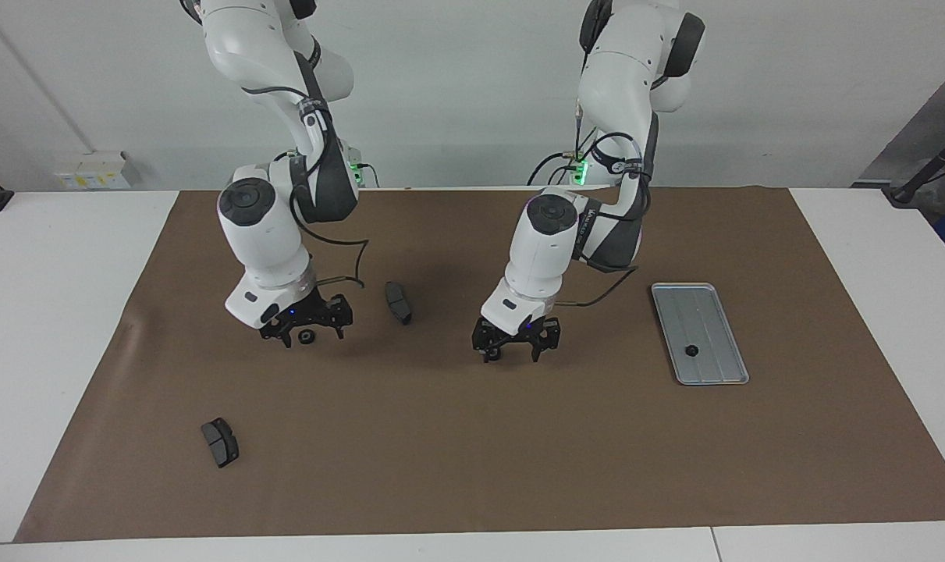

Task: Pick bearing gear from pile to tray

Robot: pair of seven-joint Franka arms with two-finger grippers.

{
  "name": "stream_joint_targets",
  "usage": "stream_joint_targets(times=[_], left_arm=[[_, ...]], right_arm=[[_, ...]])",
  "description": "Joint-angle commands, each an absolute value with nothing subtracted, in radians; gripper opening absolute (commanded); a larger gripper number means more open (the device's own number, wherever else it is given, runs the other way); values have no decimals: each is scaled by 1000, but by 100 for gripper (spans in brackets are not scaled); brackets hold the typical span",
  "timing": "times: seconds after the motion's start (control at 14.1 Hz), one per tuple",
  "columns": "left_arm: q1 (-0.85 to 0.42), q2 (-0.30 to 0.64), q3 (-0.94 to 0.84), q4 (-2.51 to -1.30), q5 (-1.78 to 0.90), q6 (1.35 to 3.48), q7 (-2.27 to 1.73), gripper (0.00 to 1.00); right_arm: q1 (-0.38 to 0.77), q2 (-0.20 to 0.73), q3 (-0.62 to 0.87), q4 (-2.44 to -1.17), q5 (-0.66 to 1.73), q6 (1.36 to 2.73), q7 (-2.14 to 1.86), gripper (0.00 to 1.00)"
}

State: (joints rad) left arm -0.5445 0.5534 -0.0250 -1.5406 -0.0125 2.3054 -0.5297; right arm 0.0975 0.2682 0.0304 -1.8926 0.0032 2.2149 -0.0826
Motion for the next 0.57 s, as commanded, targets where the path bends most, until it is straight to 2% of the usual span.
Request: stream_joint_targets(times=[0.0,0.21,0.5], left_arm=[[-584,577,-8,-1554,-8,2335,-531,100],[-604,577,-8,-1592,11,2335,-531,100],[-614,575,-9,-1621,12,2335,-532,98]], right_arm=[[97,178,-9,-2106,40,2357,-219,100],[97,160,-14,-2215,44,2457,-248,100],[97,161,-17,-2258,46,2476,-293,100]])
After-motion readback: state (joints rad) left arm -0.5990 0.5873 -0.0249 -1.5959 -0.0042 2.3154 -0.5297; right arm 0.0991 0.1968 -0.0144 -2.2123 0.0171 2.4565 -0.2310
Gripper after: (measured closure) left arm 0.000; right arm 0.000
